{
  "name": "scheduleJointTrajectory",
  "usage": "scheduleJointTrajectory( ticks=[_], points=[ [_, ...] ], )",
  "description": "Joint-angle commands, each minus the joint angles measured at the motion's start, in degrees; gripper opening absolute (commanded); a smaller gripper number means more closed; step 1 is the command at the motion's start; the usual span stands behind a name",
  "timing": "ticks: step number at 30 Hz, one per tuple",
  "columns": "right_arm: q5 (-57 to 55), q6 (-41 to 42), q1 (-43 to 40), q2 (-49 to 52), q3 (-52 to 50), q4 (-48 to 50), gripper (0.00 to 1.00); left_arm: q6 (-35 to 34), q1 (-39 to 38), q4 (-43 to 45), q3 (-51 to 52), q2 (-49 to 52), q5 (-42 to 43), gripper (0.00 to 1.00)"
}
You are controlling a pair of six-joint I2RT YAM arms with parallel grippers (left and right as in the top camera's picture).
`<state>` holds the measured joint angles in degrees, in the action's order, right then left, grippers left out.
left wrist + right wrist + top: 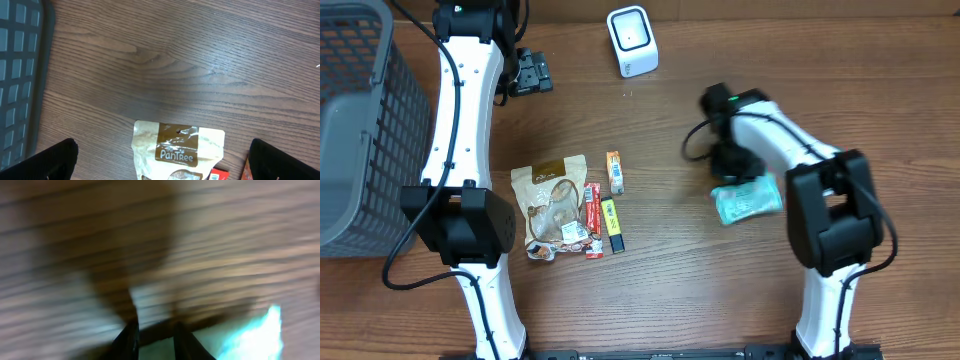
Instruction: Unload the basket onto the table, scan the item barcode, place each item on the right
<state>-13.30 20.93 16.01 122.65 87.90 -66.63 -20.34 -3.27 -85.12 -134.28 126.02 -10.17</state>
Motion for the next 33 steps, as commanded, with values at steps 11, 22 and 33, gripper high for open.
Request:
scheduleJointTrajectory(
  ticks=[11,22,33],
  points=[
    [19.74,-0.48,-5.57,0.87,-0.94,8.55,0.24,1.27,0.11,0.04,-0.07,-0.46,-0.74,1.00],
    [35.82,-13.29,-4.11,0.83,4.39,6.43,0.25,1.27,0.11,0.04,-0.07,-0.46,-0.74,1.00],
    [23.80,-15.17,-3.91,0.85,-2.62,-0.44,0.26,1.27,0.11,0.04,-0.07,-0.46,-0.74,1.00]
  ],
)
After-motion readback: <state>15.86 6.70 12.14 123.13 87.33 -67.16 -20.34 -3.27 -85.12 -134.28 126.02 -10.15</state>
